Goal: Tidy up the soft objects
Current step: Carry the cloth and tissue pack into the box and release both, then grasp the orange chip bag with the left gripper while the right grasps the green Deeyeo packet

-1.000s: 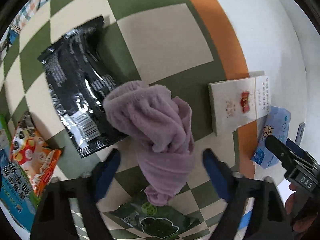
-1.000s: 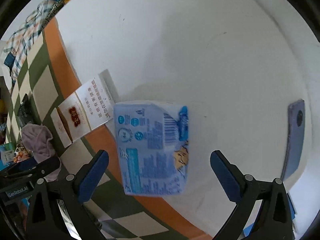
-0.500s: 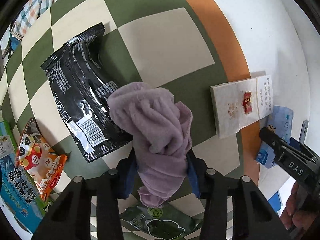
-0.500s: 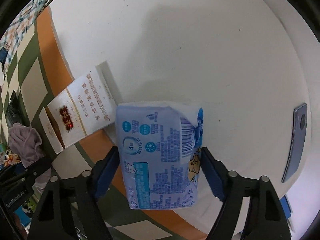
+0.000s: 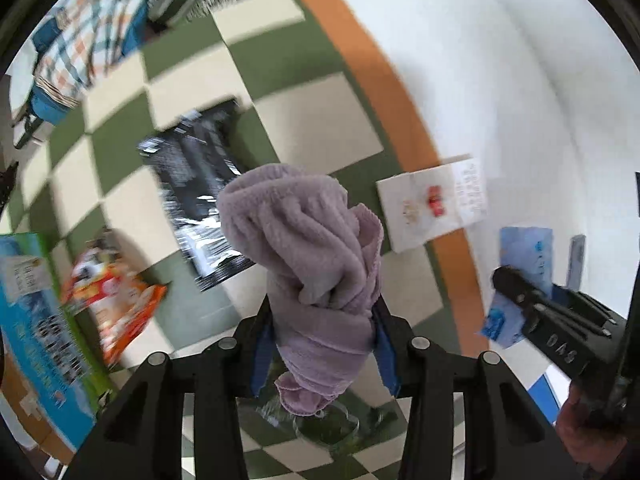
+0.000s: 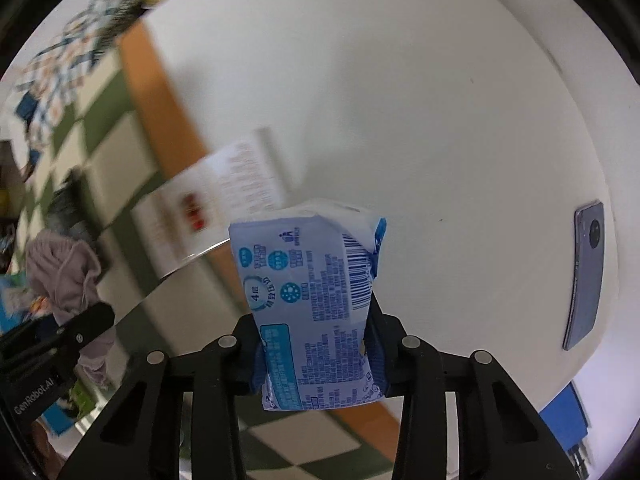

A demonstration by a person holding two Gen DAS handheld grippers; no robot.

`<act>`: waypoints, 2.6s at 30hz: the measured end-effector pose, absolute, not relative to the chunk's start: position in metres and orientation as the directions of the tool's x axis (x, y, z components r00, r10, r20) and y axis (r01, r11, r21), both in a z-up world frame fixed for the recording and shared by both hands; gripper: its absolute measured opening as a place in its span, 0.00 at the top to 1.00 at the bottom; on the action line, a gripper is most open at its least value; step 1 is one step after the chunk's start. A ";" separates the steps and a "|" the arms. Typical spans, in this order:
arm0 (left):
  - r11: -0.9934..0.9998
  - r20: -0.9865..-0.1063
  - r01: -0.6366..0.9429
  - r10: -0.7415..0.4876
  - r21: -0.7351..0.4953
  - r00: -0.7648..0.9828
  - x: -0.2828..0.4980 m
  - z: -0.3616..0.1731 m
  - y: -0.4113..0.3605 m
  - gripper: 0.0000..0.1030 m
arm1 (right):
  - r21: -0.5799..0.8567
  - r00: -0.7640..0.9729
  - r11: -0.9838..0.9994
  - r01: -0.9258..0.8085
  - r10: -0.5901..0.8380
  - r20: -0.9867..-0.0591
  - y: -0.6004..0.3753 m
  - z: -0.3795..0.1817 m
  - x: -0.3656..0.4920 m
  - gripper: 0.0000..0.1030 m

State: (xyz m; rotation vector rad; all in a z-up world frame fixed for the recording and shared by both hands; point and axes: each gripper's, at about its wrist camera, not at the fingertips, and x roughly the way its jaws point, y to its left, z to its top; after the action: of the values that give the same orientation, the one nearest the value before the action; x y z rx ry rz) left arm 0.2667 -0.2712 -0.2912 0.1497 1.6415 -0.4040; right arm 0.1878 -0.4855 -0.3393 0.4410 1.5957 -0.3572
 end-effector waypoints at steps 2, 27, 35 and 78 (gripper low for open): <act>0.928 -0.980 0.314 -0.179 -0.199 -0.092 0.259 -0.267 -0.254 0.61 | 0.067 -0.004 0.889 0.454 0.078 -0.997 -0.462 -0.315 0.186 0.59; 0.988 -0.986 -0.117 -0.086 -0.103 0.142 0.234 -0.174 0.166 0.61 | 0.261 0.098 0.960 -0.098 0.271 -0.958 -0.060 -0.195 0.251 0.59; 0.981 -0.995 -0.172 -0.081 -0.090 0.061 0.259 -0.230 0.222 0.61 | 0.147 0.040 0.982 -0.116 0.152 -0.988 -0.001 -0.249 0.286 0.59; 0.987 -0.990 -0.146 -0.042 -0.063 0.137 0.224 -0.212 0.233 0.06 | 0.084 0.084 0.991 -0.102 0.093 -0.992 0.021 -0.261 0.269 0.00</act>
State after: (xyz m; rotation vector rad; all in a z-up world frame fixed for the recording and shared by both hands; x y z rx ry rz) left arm 0.2243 0.2327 -0.2123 -0.1565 1.4333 0.0750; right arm 0.2688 0.0214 -0.2615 -0.0076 1.4800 0.1458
